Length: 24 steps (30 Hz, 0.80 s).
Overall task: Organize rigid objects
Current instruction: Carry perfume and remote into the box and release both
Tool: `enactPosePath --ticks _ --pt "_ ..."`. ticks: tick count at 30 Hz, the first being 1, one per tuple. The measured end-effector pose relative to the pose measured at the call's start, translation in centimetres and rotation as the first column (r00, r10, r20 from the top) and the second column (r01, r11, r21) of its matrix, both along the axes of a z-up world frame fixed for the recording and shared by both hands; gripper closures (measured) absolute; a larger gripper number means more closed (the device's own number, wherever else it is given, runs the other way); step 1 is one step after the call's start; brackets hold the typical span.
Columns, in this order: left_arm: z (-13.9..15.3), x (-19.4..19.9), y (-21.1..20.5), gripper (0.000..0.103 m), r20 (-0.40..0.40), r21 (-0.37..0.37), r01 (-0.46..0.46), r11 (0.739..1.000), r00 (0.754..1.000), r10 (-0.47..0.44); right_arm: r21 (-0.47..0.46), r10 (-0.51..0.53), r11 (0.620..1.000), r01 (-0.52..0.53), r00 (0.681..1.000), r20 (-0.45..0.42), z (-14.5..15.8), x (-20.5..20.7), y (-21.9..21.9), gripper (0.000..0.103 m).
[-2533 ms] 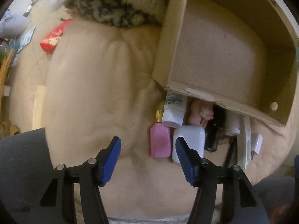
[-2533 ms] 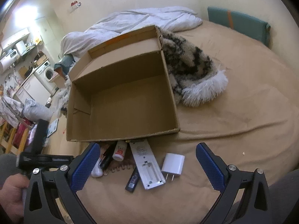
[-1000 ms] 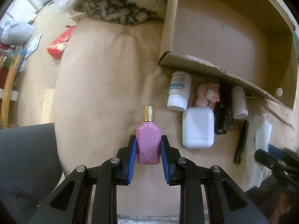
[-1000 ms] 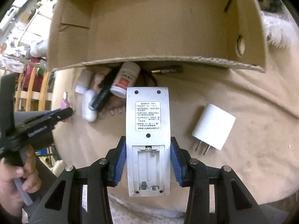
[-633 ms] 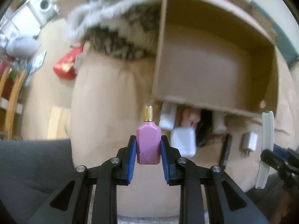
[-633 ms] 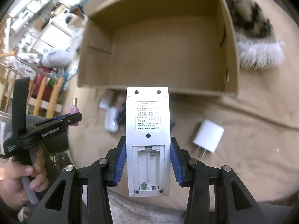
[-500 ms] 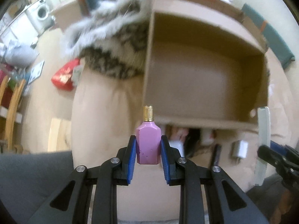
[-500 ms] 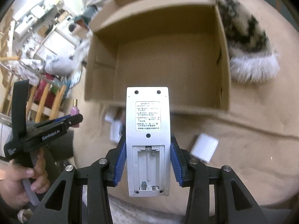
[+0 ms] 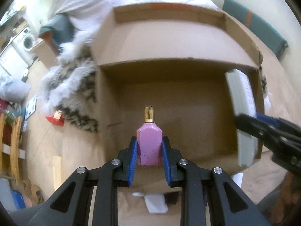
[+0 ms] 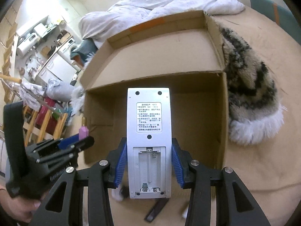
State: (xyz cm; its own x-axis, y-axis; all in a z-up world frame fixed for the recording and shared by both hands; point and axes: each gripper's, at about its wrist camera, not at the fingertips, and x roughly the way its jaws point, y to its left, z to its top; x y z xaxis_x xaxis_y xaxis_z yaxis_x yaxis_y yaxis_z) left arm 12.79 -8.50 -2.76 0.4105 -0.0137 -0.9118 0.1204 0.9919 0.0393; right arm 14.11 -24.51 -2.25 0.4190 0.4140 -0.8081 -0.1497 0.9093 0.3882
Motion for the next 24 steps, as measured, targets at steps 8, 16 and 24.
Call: enactPosePath --ticks 8,16,24 --pt "-4.2 1.3 -1.0 0.08 -0.039 -0.008 0.025 1.0 0.999 -0.026 -0.03 0.01 0.999 -0.011 0.999 -0.033 -4.0 2.5 1.2 0.057" --pt "-5.3 1.6 -1.0 0.08 0.002 0.021 0.029 0.999 1.0 -0.029 -0.101 0.033 0.994 -0.036 0.999 -0.033 -5.8 2.7 2.5 0.057" --pt "-6.6 2.0 -1.0 0.08 -0.012 0.042 0.023 0.999 1.0 -0.023 -0.136 0.033 0.99 -0.037 0.999 -0.031 -6.4 2.7 2.7 0.057"
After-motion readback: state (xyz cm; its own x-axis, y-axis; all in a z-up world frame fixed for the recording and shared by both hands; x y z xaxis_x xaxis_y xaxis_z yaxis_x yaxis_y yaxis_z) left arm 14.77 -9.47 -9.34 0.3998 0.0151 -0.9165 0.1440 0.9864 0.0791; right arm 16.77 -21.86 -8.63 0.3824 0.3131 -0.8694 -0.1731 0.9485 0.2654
